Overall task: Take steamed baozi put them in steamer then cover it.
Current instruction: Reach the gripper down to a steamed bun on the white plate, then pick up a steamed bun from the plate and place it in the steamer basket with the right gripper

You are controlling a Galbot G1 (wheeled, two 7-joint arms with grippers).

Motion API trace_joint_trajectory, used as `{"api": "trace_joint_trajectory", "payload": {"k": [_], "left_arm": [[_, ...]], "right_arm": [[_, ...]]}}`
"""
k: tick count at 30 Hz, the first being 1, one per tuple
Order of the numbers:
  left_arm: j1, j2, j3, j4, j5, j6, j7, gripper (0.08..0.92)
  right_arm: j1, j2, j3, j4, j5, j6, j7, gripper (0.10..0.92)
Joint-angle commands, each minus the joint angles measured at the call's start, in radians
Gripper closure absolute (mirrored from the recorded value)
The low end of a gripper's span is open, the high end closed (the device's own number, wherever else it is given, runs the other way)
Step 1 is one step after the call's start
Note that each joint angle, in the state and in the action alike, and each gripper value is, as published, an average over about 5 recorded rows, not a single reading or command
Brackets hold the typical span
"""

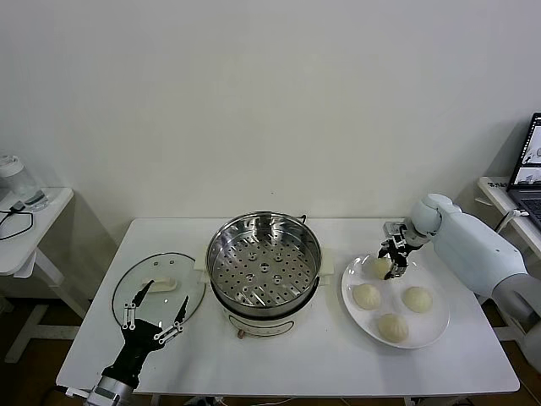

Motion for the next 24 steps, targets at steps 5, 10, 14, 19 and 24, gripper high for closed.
{"api": "trace_joint_trajectory", "payload": {"k": [5, 10, 14, 19, 24], "left_arm": [[-0.002, 0.000, 0.004, -0.006, 0.000, 0.001, -0.002, 0.177], [-0.006, -0.001, 0.009, -0.012, 0.000, 0.003, -0.004, 0.177], [-0.001, -0.001, 0.009, -0.017, 0.000, -0.007, -0.004, 0.177], [-0.001, 0.003, 0.009, -0.015, 0.000, -0.023, 0.001, 0.177], [-0.002, 0.004, 0.021, -0.004, 0.000, -0.035, 0.008, 0.177]], "right_arm": [[0.092, -0.080, -0.065, 0.201, 0.055, 0.037, -0.005, 0.384], [0.288, -0.105, -0.167, 0.308, 0.108, 0.231, -0.029, 0.382], [0.460, -0.079, -0.271, 0.359, 0.159, 0.353, -0.040, 0.392], [0.640, -0.011, -0.397, 0.442, 0.254, 0.418, -0.020, 0.396], [0.702, 0.092, -0.462, 0.481, 0.267, 0.503, -0.003, 0.397]]}}
